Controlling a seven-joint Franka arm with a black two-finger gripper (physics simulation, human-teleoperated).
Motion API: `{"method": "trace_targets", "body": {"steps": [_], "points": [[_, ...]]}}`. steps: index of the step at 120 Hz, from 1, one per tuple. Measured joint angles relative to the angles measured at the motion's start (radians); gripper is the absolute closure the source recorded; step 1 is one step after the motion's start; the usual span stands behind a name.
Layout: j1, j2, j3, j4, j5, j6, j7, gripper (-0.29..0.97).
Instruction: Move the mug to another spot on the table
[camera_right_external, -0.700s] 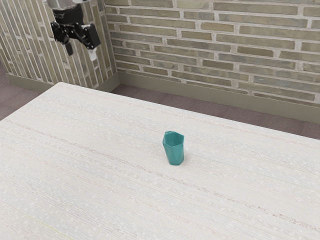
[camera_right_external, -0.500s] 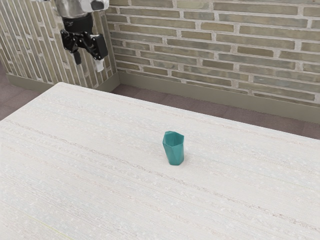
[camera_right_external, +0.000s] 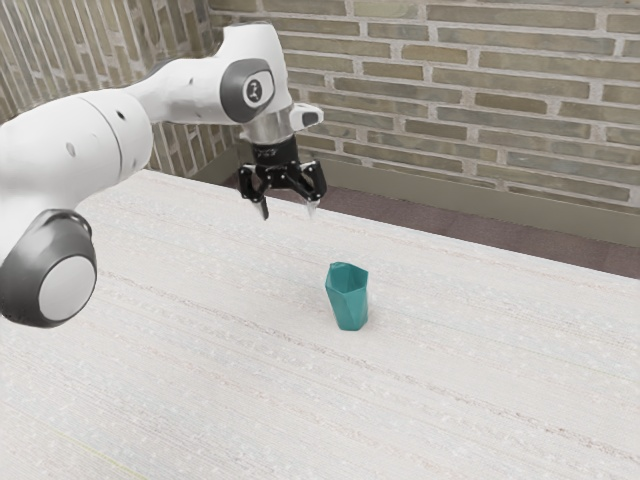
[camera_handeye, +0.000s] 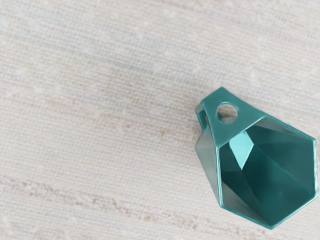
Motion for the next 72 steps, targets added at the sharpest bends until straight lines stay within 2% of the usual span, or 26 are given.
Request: {"method": "trace_targets", "body": {"steps": [16, 48, 72], "points": [[-0.001, 0.078, -0.008, 0.01, -0.043, 0.055, -0.11, 0.0], [-0.008, 0.335, 0.0, 0.389, -0.023, -0.019, -0.336, 0.0], [-0.014, 0.434, 0.001, 0.467, -0.009, -0.056, -0.466, 0.0]]}}
